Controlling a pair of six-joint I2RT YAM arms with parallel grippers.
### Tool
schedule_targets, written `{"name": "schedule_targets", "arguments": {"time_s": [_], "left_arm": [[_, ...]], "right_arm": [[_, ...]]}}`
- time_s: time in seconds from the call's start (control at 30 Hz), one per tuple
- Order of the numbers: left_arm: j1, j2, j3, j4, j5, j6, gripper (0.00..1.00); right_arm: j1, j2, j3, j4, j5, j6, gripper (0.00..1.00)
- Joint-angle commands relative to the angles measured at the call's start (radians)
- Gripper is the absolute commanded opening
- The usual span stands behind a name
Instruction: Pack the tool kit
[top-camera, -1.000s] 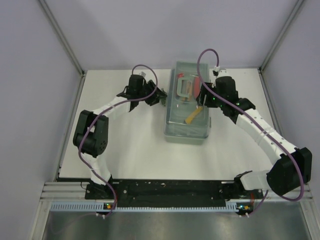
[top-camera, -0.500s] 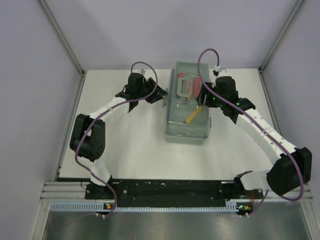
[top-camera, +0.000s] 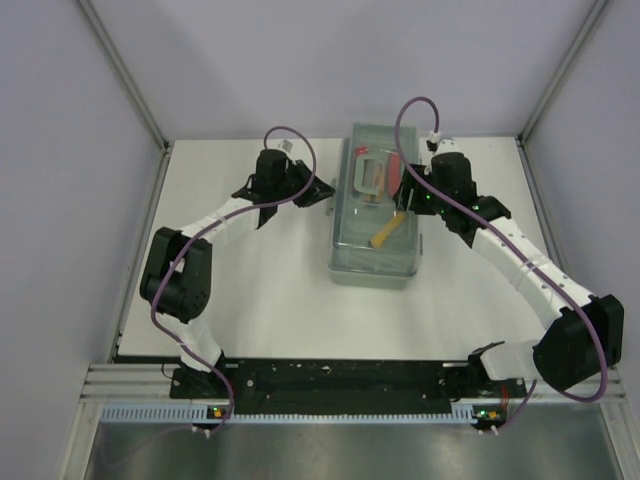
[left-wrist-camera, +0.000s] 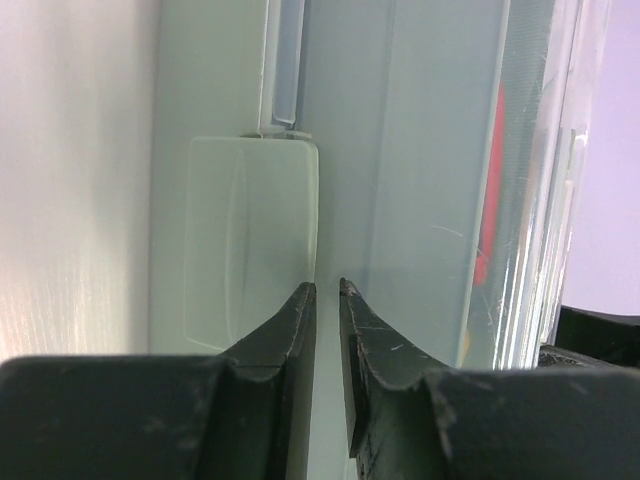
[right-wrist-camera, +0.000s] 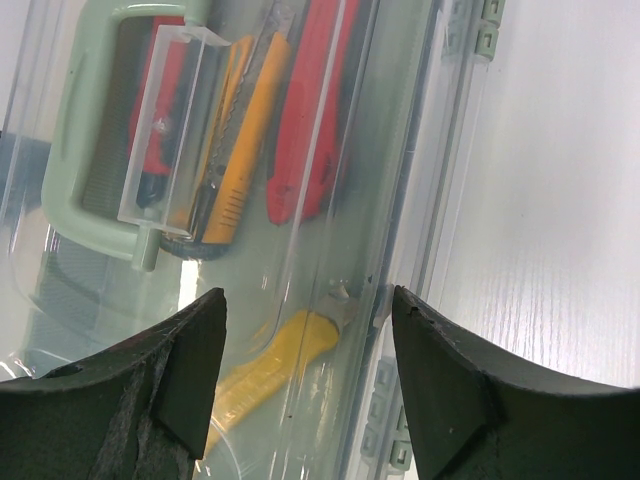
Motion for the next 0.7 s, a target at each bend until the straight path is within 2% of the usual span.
{"name": "schedule_targets", "arguments": {"time_s": [0.0,0.2,0.23,0.33,0.57,0.67], "left_arm": [[-0.11,0.029,-0.006,0.067,0.205,-0.012,0.2],[-0.109,0.041,-0.004,0.021,0.188,0.008,0.19],[-0.104,0.037,0.003,-0.031,0.156,0.012,0.24],[-0.094,0.024,0.006,-0.035,0.142,0.011,0.29],[-0.066,0.0,0.103,-0.119,0.128,0.057,0.41],[-0.046,-0.013,0.118,-0.139,0.119,0.069,0.43]], "right_arm": [[0.02,0.058,-0.016,-0.019,-0.091,0.003,0.63],[0.02,0.058,-0.016,-0.019,-0.091,0.006,0.63],[0.021,0.059,-0.014,-0.019,-0.091,0.009,0.63],[0.02,0.059,-0.011,-0.019,-0.091,0.014,0.63],[0.021,0.064,0.02,-0.041,-0.028,0.026,0.63],[0.02,0.075,0.043,-0.058,-0.017,0.028,0.63]]}}
